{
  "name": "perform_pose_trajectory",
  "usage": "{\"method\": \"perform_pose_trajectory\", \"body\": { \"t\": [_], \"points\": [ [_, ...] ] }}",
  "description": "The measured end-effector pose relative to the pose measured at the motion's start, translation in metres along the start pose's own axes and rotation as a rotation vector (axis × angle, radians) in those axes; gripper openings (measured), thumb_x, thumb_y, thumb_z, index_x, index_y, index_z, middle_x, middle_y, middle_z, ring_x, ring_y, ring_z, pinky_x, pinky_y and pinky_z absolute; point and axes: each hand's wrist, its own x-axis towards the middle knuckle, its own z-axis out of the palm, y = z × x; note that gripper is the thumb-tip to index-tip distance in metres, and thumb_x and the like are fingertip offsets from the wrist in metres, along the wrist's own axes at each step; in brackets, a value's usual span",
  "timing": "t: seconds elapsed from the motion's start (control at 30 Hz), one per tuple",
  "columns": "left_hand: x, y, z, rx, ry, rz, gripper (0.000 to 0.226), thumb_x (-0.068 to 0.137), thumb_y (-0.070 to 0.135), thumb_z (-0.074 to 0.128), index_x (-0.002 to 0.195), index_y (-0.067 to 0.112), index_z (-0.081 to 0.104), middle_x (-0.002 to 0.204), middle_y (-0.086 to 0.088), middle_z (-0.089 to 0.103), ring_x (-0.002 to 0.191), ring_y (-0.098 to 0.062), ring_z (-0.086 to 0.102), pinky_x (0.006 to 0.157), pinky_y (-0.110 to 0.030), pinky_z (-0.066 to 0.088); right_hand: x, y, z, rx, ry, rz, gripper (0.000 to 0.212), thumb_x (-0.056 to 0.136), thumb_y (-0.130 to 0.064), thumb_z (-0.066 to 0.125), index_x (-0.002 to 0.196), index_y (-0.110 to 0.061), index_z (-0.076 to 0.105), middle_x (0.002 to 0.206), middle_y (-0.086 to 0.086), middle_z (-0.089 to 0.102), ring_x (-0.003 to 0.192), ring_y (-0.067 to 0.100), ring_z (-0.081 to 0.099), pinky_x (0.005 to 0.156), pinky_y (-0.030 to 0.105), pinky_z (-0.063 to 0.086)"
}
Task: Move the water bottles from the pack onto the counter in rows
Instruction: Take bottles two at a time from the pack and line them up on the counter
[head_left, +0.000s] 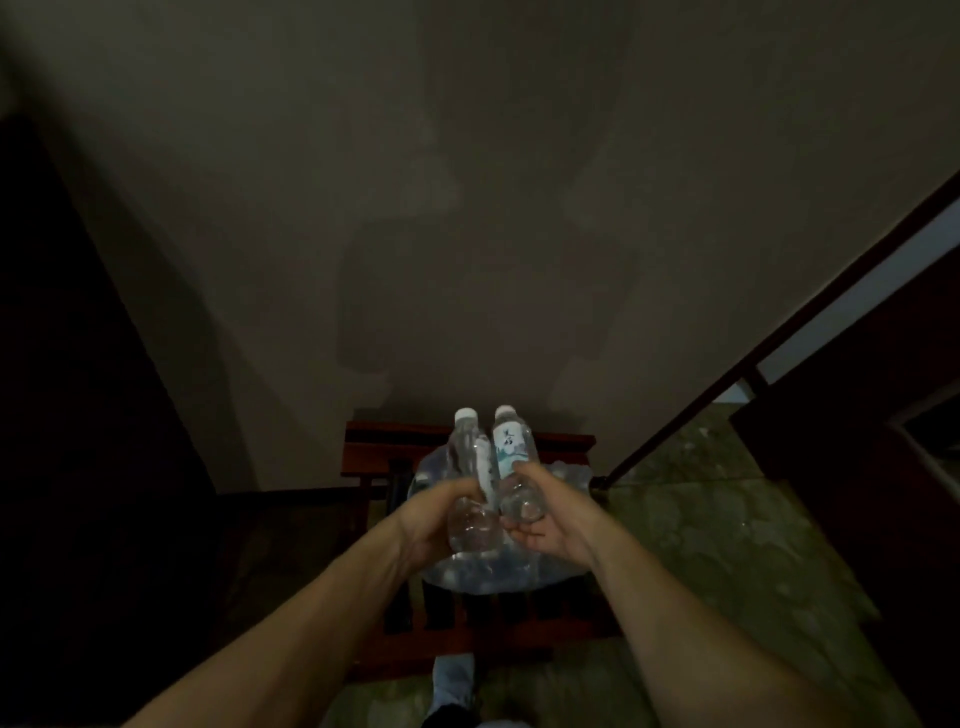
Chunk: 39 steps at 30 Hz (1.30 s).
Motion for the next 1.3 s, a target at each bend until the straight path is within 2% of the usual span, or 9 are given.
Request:
{"method": "perform_pose_trajectory", "body": {
  "t": [0.1, 0.23, 0.37, 0.53, 0.63, 0.8, 0.97, 1.13, 1.3],
  "points": [
    [-0.030, 0.021, -0.005, 0.040, 0.031, 0.148, 0.035, 0.083, 0.007, 0.059, 0.118, 0.005, 0.061, 0.090, -0.012, 0.071, 0.068, -0.020, 0.068, 0.058, -0.031, 0.056, -0.020, -0.012, 0.023, 0.049, -0.135, -0.142, 0.049, 0.079, -0.029, 0.075, 0.122, -0.015, 0.056, 0.112, 0.017, 0.071, 0.098, 0.031, 0.071, 0.080, 0.042, 0.058],
    [-0.070, 0.056, -0.010, 0.076, 0.033, 0.349, 0.048, 0.084, 0.010, 0.063, 0.131, 0.012, 0.052, 0.113, -0.017, 0.069, 0.091, -0.028, 0.069, 0.069, -0.038, 0.059, -0.046, -0.044, 0.066, 0.084, -0.249, -0.353, 0.042, 0.079, -0.018, 0.071, 0.118, -0.009, 0.058, 0.111, 0.018, 0.071, 0.096, 0.030, 0.071, 0.079, 0.044, 0.058],
    [-0.108, 0.091, -0.015, 0.101, 0.083, 0.543, 0.051, 0.080, 0.011, 0.071, 0.128, 0.018, 0.053, 0.109, -0.012, 0.073, 0.086, -0.024, 0.074, 0.063, -0.033, 0.059, -0.070, -0.074, 0.103, 0.068, -0.350, -0.529, 0.049, 0.076, -0.018, 0.073, 0.122, -0.009, 0.060, 0.116, 0.016, 0.069, 0.104, 0.029, 0.067, 0.079, 0.039, 0.056],
    [-0.168, 0.145, -0.021, 0.208, 0.105, 0.745, 0.066, 0.062, 0.007, 0.083, 0.122, 0.014, 0.056, 0.111, -0.016, 0.071, 0.096, -0.032, 0.072, 0.075, -0.041, 0.058, -0.112, -0.107, 0.146, 0.047, -0.485, -0.714, 0.054, 0.075, -0.010, 0.069, 0.127, -0.006, 0.055, 0.116, 0.016, 0.069, 0.096, 0.024, 0.069, 0.071, 0.029, 0.056],
    [-0.206, 0.173, -0.018, 0.328, 0.163, 0.874, 0.061, 0.061, 0.009, 0.085, 0.116, 0.018, 0.059, 0.109, -0.013, 0.072, 0.099, -0.032, 0.071, 0.086, -0.048, 0.057, -0.139, -0.128, 0.164, 0.001, -0.545, -0.802, 0.061, 0.072, -0.008, 0.070, 0.130, -0.006, 0.051, 0.116, 0.014, 0.069, 0.103, 0.028, 0.067, 0.083, 0.036, 0.056],
    [-0.257, 0.201, -0.005, 0.509, 0.313, 1.057, 0.066, 0.058, 0.018, 0.090, 0.116, 0.020, 0.058, 0.103, -0.005, 0.073, 0.093, -0.021, 0.073, 0.077, -0.035, 0.060, -0.171, -0.148, 0.181, 0.018, -0.640, -0.887, 0.067, 0.072, -0.008, 0.068, 0.135, -0.008, 0.046, 0.123, 0.017, 0.066, 0.115, 0.033, 0.062, 0.101, 0.049, 0.047],
    [-0.290, 0.204, 0.005, 0.521, 0.361, 1.115, 0.067, 0.058, 0.017, 0.087, 0.116, 0.012, 0.054, 0.105, -0.008, 0.073, 0.096, -0.024, 0.073, 0.081, -0.039, 0.060, -0.185, -0.160, 0.188, 0.024, -0.819, -0.966, 0.063, 0.077, -0.004, 0.065, 0.136, -0.011, 0.046, 0.129, 0.020, 0.060, 0.121, 0.038, 0.056, 0.104, 0.053, 0.044],
    [-0.325, 0.205, 0.001, 0.541, 0.387, 1.134, 0.055, 0.067, 0.009, 0.080, 0.117, 0.008, 0.057, 0.102, -0.009, 0.073, 0.094, -0.026, 0.073, 0.071, -0.029, 0.060, -0.195, -0.162, 0.216, -0.030, -0.894, -1.042, 0.057, 0.075, -0.004, 0.063, 0.130, -0.012, 0.048, 0.121, 0.017, 0.065, 0.113, 0.036, 0.061, 0.096, 0.049, 0.051],
    [-0.359, 0.220, -0.028, 0.606, 0.419, 1.118, 0.040, 0.065, 0.020, 0.080, 0.104, 0.025, 0.070, 0.103, -0.005, 0.074, 0.096, -0.024, 0.073, 0.075, -0.035, 0.060, -0.201, -0.163, 0.252, -0.106, -0.903, -1.098, 0.058, 0.075, -0.007, 0.071, 0.128, -0.008, 0.047, 0.121, 0.015, 0.065, 0.112, 0.033, 0.063, 0.093, 0.046, 0.054]
  ]
}}
